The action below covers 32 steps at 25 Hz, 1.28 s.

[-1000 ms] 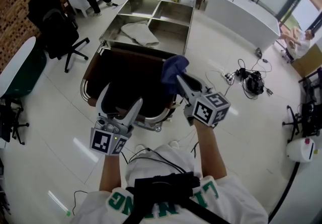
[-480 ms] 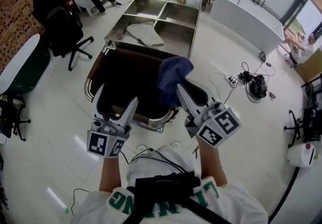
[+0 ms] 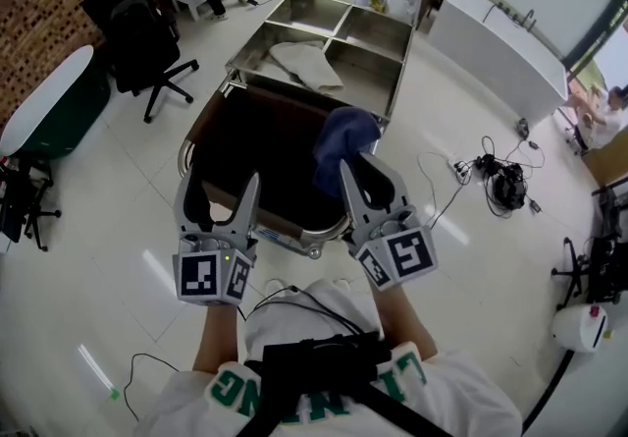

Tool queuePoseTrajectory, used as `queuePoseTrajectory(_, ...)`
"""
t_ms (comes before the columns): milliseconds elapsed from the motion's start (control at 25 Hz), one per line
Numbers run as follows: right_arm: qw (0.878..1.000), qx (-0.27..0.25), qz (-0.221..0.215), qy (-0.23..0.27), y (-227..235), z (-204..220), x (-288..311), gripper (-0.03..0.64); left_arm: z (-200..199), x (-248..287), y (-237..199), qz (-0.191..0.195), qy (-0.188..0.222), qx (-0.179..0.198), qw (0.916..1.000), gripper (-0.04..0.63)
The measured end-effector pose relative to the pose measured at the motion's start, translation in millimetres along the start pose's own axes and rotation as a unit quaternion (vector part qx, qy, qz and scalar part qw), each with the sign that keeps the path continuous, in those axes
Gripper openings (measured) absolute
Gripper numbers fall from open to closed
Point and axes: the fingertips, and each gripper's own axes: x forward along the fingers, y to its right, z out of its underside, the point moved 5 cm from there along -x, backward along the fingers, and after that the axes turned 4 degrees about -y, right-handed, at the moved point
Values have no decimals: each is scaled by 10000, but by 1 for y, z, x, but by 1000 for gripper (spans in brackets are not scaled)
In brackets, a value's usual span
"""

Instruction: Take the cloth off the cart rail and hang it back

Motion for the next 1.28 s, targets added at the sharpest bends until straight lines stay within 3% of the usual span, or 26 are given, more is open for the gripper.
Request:
queuePoseTrajectory(320, 9987, -6, -516, -45, -30, 9, 30, 64, 3, -21, -29, -577, -73, 123, 9982, 380)
queuePoseTrajectory(480, 9960, 156, -877, -81, -39, 11, 53, 65, 0, -40, -47, -887, 105, 48, 9960, 379)
queuePoseTrajectory(760, 9873, 158, -1555, -279, -64, 11, 143, 66, -1, -81, -88, -1630, 171, 48, 9865, 379)
queuePoseTrajectory(920, 9813, 436, -1833, -391, -86, 8, 206, 65, 2, -104, -103, -1963, 134, 54, 9804, 379)
queuePoseTrajectory(1120, 9793, 655, -1738, -799, -98, 22, 276, 66, 5, -128, -113, -2297, 34, 19, 9733, 379)
queuePoseTrajectory(1280, 9751, 554, -1479, -1554, -111, 74, 318, 66, 16, -141, -123, -2359, -113, -75, 9717, 379)
